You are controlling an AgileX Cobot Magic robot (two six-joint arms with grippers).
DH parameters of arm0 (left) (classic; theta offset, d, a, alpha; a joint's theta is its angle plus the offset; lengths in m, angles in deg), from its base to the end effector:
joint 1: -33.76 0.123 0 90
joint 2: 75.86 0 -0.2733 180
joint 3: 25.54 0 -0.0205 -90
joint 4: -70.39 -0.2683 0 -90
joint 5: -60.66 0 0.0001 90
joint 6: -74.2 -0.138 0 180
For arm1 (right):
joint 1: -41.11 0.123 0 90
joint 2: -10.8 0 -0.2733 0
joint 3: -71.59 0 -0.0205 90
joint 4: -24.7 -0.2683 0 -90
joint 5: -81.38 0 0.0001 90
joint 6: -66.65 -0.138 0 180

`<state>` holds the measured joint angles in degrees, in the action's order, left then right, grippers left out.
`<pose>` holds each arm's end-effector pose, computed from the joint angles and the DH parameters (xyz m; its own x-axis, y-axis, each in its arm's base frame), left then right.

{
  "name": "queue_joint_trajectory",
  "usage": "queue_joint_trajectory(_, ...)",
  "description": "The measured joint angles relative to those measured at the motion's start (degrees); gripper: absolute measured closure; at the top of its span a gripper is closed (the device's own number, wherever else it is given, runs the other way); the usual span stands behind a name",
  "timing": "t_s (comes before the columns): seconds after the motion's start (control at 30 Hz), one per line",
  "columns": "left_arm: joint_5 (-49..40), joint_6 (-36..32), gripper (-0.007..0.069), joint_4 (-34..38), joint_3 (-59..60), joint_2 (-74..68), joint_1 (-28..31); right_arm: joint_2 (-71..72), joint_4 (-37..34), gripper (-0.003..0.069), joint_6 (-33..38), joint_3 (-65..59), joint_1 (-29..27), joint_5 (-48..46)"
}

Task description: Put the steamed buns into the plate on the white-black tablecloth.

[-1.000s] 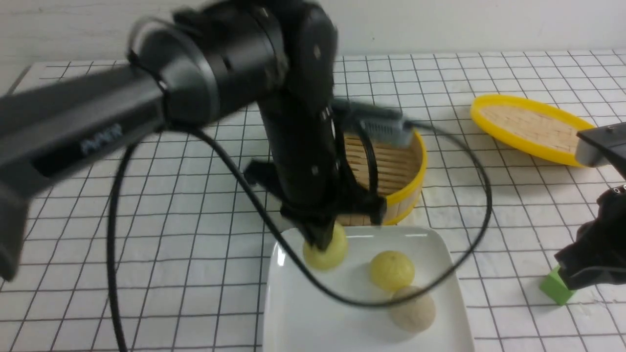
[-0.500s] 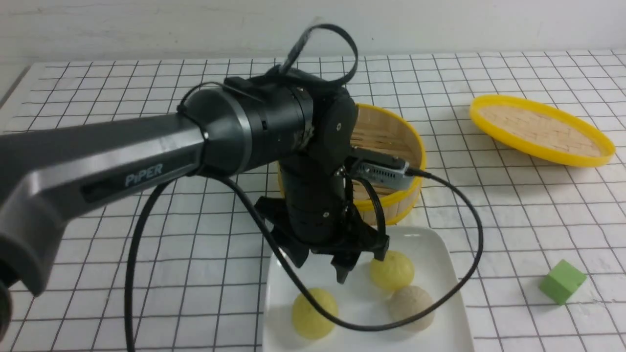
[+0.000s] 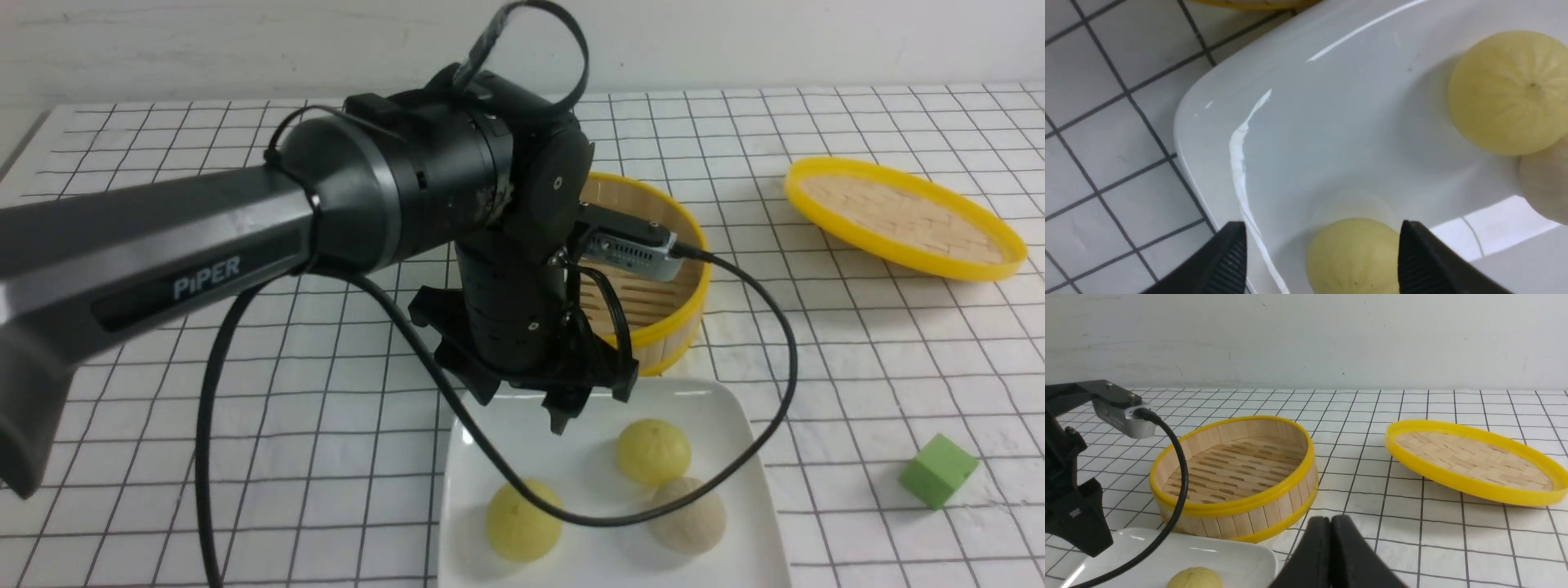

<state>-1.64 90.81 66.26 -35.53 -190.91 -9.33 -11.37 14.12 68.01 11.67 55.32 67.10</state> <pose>0.3057 -0.2739 0.1863 -0.8594 0.4574 -0.2285 0.4689 0.8832 0.0044 0.1409 0.0421 0.2685 -0.1471 0.1222 -0.9815 -0.2694 0.9499 0.1586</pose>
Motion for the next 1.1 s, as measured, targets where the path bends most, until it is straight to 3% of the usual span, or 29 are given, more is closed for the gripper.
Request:
queue_joint_trajectory(0.3, 0.58, 0.07, 0.0133, 0.00, 0.00, 0.00, 0.00, -0.10, 0.00, 0.0645, 0.04, -0.02, 0.00, -0.10)
queue_joint_trajectory(0.53, 1.47, 0.07, 0.0186, -0.05, 0.00, 0.00, 0.00, -0.10, 0.00, 0.0638, 0.04, -0.92, 0.00, 0.32)
queue_joint_trajectory(0.8, 4.19, 0.01, 0.0320, -1.17, 0.00, 0.00, 0.00, 9.73, 3.32, 0.0629, 0.06, -12.58, -3.46, -0.46)
queue_joint_trajectory(1.1, 4.22, -0.11, 0.0558, -3.99, 0.00, 4.81, 0.00, 14.76, 4.51, 0.0626, 0.11, -18.34, -11.39, -7.90)
